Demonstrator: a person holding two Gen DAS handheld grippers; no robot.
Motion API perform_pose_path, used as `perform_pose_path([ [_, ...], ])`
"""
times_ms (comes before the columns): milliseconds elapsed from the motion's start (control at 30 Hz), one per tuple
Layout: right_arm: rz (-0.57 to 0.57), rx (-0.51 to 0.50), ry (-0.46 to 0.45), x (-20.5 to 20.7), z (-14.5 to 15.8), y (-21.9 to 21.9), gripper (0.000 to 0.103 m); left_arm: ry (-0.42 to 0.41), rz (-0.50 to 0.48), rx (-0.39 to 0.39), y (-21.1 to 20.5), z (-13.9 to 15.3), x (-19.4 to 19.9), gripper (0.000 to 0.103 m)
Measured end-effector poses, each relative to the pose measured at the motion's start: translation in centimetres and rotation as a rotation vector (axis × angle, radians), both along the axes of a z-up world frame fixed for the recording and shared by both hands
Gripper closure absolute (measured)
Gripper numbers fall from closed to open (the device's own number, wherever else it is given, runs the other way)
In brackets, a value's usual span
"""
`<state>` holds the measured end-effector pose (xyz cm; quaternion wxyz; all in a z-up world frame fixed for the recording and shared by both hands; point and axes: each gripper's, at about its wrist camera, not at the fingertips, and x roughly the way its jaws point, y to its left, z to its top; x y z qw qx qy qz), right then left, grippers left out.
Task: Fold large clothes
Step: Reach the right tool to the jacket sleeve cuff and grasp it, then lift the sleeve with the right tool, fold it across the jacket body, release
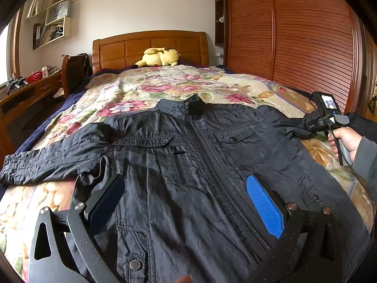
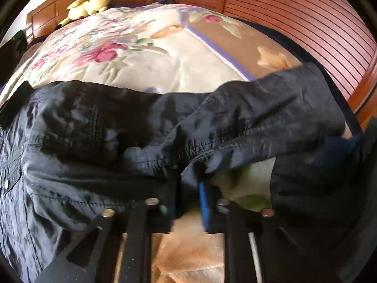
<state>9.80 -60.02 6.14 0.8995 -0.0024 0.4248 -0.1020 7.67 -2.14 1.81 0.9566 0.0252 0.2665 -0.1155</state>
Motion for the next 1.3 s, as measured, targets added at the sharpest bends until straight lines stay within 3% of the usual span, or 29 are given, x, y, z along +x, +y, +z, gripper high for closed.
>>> perform_pose_path([
  [100, 0.025, -0.051, -0.063, -0.9, 1.6, 0.9, 0.098, 0.004, 0.000, 0.001, 0.2, -0.1, 0.1, 0.000],
  [267, 0.062, -0.099, -0.239, -4.0, 6.9, 2.9, 0.099, 0.002, 0.002, 0.004, 0.3, 0.0, 0.0, 0.000],
  [433, 0.227, -0.092, -0.356, -7.9, 11.0, 7.8, 0.099, 0.002, 0.005, 0.001, 0.9, 0.2, -0.2, 0.000],
  [533, 0.380, -0.063, -0.371, -11.8, 10.8, 11.7, 0.099, -0.002, 0.009, 0.008, 1.0, 0.5, -0.2, 0.000],
  [667, 0.553, -0.044, -0.287, -16.7, 7.7, 16.5, 0.099, -0.012, 0.024, 0.013, 1.3, 0.6, -0.3, 0.000],
  [833, 0.583, -0.034, -0.191, -19.5, 4.4, 17.8, 0.099, 0.002, 0.030, 0.015, 1.7, 0.2, -0.2, 0.000],
  [967, 0.598, 0.013, -0.149, -20.0, 4.8, 17.7, 0.079, 0.010, 0.037, 0.016, 1.8, -0.3, 0.0, 0.000],
  [1033, 0.603, 0.014, -0.176, -20.8, 6.1, 17.2, 0.047, 0.017, 0.039, 0.017, 1.8, -0.6, 0.1, 0.000],
  [1100, 0.609, 0.044, -0.201, -21.9, 7.6, 15.4, 0.033, 0.023, 0.040, 0.018, 1.8, -0.9, 0.2, 0.000],
  [1300, 0.498, 0.027, -0.323, -22.0, 8.2, 7.8, 0.030, 0.031, 0.039, 0.028, 1.5, -1.3, 0.2, 0.000],
])
